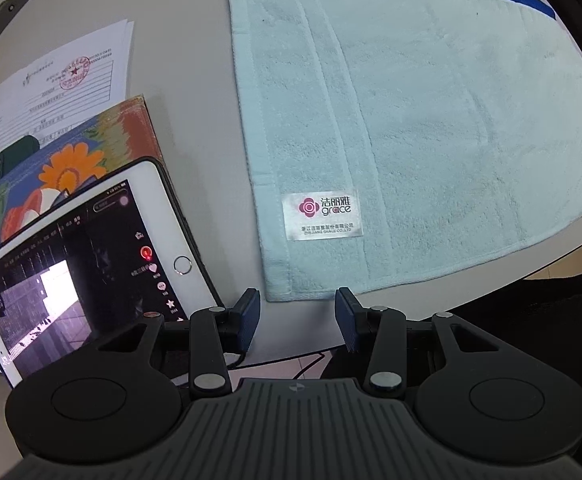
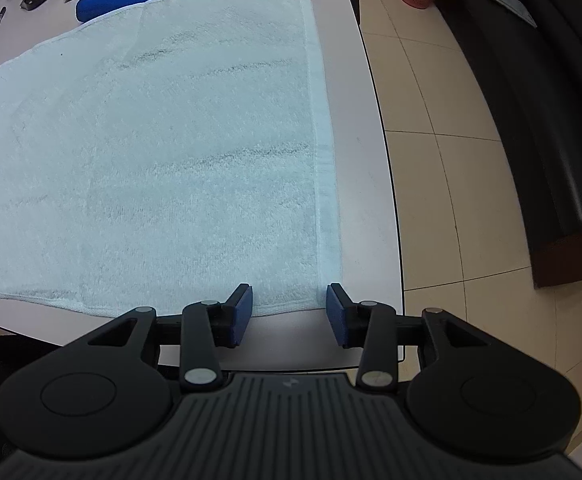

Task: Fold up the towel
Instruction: 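Close the left gripper on the hem near the label while the right closes beside it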

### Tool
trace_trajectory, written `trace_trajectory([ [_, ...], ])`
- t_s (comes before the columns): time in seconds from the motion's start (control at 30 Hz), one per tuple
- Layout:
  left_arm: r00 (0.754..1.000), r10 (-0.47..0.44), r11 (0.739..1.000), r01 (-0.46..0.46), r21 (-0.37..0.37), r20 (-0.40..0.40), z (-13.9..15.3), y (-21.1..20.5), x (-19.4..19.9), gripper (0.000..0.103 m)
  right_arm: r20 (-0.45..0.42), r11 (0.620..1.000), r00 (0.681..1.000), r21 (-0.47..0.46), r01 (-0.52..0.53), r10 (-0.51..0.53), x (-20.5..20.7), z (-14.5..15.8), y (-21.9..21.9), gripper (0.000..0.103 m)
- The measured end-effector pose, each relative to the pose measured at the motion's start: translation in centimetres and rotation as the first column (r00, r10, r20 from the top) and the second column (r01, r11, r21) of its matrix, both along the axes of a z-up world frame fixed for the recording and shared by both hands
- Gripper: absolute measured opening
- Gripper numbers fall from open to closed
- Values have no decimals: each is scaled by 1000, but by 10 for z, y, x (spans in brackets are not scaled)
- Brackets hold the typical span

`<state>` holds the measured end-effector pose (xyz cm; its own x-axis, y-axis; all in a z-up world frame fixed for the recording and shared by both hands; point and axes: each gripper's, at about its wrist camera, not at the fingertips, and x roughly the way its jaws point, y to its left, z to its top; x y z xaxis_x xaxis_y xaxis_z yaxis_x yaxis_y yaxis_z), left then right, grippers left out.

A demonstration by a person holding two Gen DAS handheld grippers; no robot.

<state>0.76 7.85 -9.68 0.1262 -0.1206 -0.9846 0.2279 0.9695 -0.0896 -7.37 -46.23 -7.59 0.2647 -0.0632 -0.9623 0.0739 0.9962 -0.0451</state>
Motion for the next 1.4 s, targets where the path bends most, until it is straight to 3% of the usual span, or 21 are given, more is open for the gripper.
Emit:
trace_trajectory([
  [0.47,992,-124,992,124,7,-17,-7,-11,11,40,7,998,998,-3,60,-60,-14,-1,2,42],
  [0.87,995,-98,994,98,47,-5,-8,-16,6,25,2,997,997,2,73,-73,-13,-6,-3,42],
  [1.27,997,-69,992,72,100,-30,-5,-33,10,24,21,997,997,21,74,-74,-8,-12,-18,46],
  [1.33,994,-108,989,111,101,-32,-1,-54,45,24,27,997,997,24,71,-72,-6,-11,-20,47],
  [1.4,994,-109,989,111,99,-32,1,-61,53,24,27,997,997,29,67,-68,-3,-12,-22,47],
])
